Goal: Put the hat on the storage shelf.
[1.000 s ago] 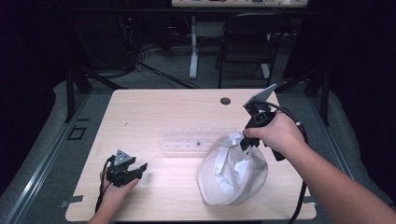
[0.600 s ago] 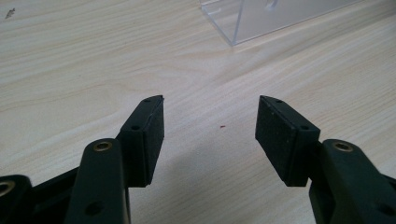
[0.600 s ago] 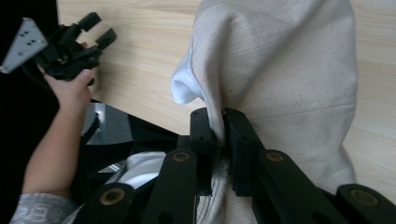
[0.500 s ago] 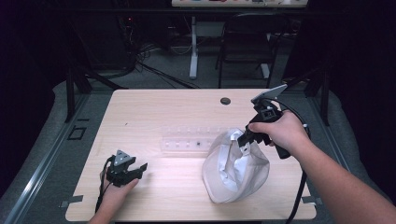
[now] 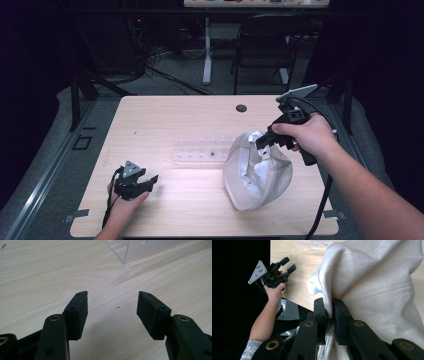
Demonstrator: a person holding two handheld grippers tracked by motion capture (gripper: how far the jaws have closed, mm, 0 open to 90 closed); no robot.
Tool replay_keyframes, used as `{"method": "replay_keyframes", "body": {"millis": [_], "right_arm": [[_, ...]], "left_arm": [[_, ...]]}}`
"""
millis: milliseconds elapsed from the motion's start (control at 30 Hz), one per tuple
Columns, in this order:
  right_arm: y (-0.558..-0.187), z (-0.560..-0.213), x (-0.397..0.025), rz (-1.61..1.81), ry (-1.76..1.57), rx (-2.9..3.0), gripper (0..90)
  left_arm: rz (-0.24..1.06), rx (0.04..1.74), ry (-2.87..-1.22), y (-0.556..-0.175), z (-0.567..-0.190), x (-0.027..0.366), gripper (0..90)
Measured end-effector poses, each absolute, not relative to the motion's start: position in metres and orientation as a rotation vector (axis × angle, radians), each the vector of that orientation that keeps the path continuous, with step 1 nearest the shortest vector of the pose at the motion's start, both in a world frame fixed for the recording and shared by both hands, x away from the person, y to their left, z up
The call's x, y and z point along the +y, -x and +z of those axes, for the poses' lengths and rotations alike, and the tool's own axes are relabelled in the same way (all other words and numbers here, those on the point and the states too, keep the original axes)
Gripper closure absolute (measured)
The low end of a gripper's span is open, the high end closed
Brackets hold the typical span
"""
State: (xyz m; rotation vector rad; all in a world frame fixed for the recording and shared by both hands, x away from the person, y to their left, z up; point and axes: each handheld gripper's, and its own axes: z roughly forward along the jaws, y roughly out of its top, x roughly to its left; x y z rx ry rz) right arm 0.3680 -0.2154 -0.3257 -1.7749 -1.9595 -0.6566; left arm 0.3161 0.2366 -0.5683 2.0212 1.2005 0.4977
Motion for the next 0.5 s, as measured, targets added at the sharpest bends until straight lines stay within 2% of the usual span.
{"method": "replay_keyframes", "body": {"millis": [500], "right_arm": [[-0.373, -0.303, -0.215, -0.754, 1.747, -1.927, 82.7]], "left_arm": [[0.497, 1.202, -2.021, -0.316, -0.568, 0.236, 42.5]]}}
